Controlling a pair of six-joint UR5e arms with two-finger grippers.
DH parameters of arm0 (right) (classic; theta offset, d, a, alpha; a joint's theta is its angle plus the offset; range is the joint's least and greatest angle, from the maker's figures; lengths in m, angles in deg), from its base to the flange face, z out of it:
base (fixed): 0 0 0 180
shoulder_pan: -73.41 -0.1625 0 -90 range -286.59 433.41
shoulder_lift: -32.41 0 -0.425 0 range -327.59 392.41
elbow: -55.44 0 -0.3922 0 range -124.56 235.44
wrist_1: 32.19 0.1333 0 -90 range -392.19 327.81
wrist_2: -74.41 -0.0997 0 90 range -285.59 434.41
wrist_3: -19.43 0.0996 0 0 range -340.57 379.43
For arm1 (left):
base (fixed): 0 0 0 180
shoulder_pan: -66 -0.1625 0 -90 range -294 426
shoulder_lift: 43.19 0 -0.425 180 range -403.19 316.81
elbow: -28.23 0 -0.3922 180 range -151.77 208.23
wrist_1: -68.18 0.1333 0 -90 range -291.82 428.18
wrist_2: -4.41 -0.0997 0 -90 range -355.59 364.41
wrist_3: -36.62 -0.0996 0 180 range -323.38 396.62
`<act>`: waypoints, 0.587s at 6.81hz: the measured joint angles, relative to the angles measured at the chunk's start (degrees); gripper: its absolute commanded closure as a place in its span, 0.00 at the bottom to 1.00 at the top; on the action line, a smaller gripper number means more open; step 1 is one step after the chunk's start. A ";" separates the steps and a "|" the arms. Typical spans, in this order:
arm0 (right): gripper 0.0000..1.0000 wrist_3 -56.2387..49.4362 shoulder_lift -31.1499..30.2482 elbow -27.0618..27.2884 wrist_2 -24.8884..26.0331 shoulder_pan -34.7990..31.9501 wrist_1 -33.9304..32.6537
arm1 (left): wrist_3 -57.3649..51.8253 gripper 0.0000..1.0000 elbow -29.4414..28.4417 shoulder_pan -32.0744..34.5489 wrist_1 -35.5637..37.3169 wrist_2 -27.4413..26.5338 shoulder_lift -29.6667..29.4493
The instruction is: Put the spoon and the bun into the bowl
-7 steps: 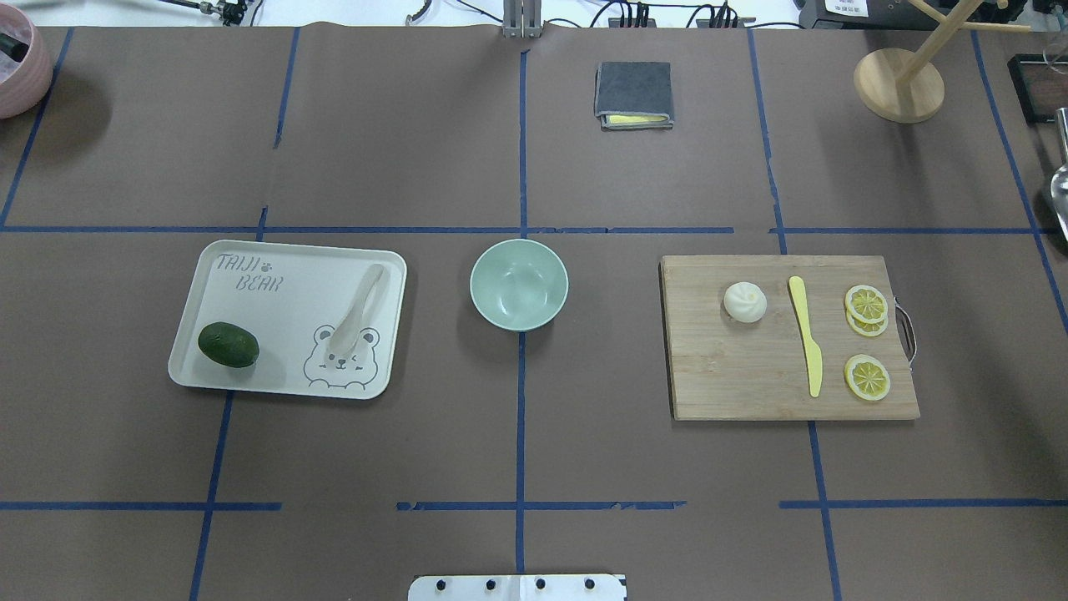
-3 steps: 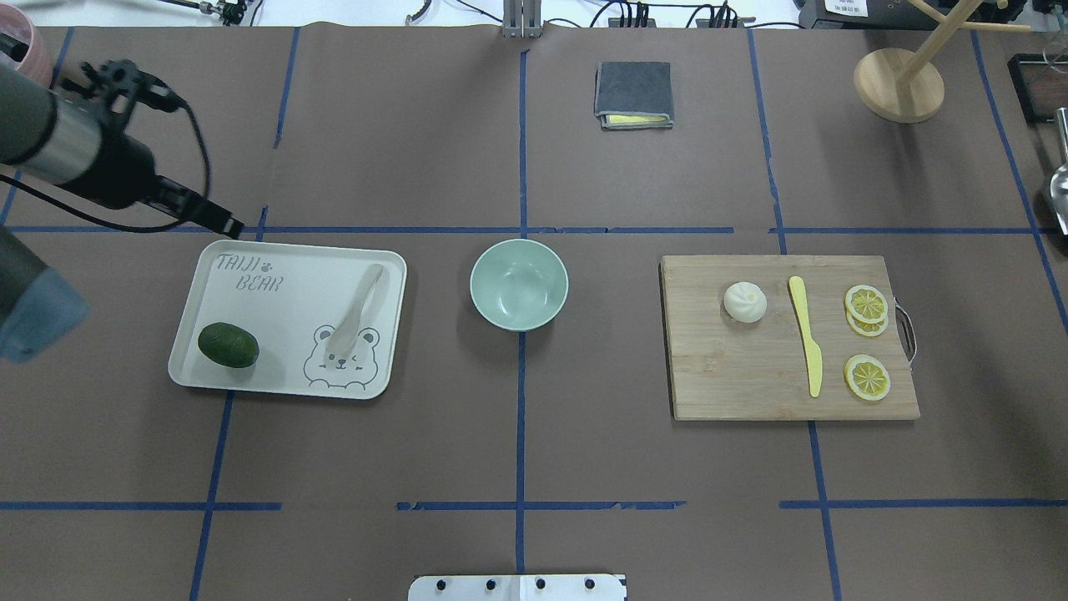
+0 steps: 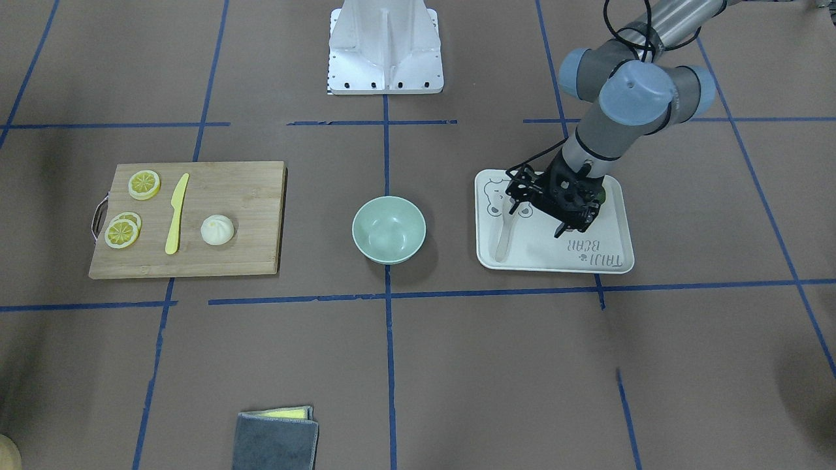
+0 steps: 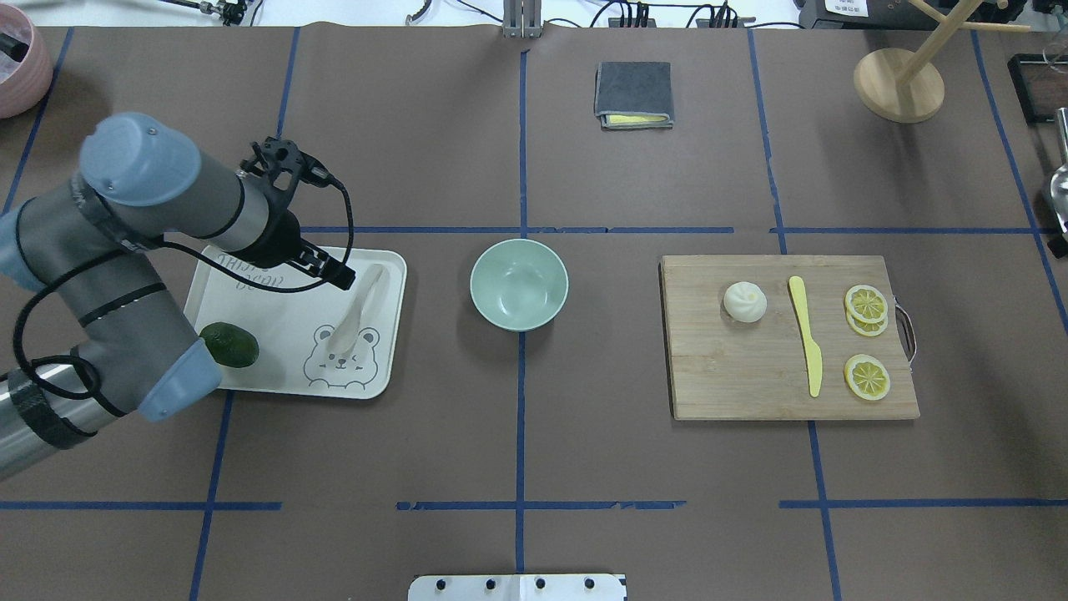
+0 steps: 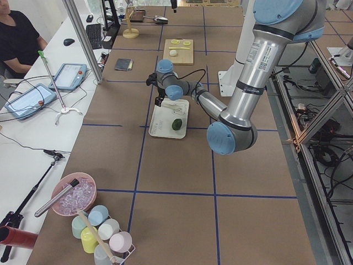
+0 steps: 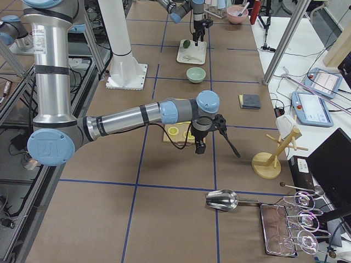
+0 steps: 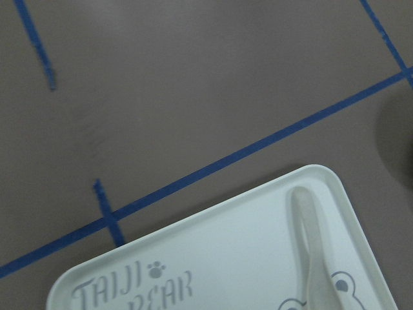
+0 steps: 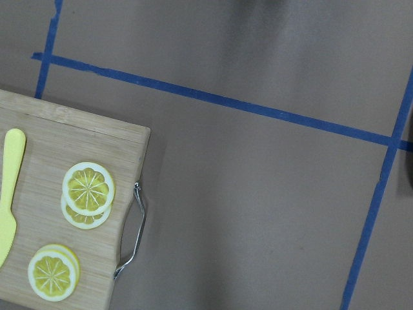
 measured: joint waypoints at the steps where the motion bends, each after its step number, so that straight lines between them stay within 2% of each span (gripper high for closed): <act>1: 0.00 -0.01 -0.01 0.14 0.01 0.34 0.95 | -0.08 0.06 -1.89 -1.73 -0.08 -0.33 -0.94; 3: 0.00 0.37 -0.16 -0.06 0.09 0.69 2.44 | -0.21 0.11 -3.82 -3.61 -0.11 -0.46 -1.56; 4: 0.00 1.03 -0.21 -0.42 0.05 0.71 2.56 | -0.27 0.23 -4.31 -3.94 -0.12 -0.47 -1.67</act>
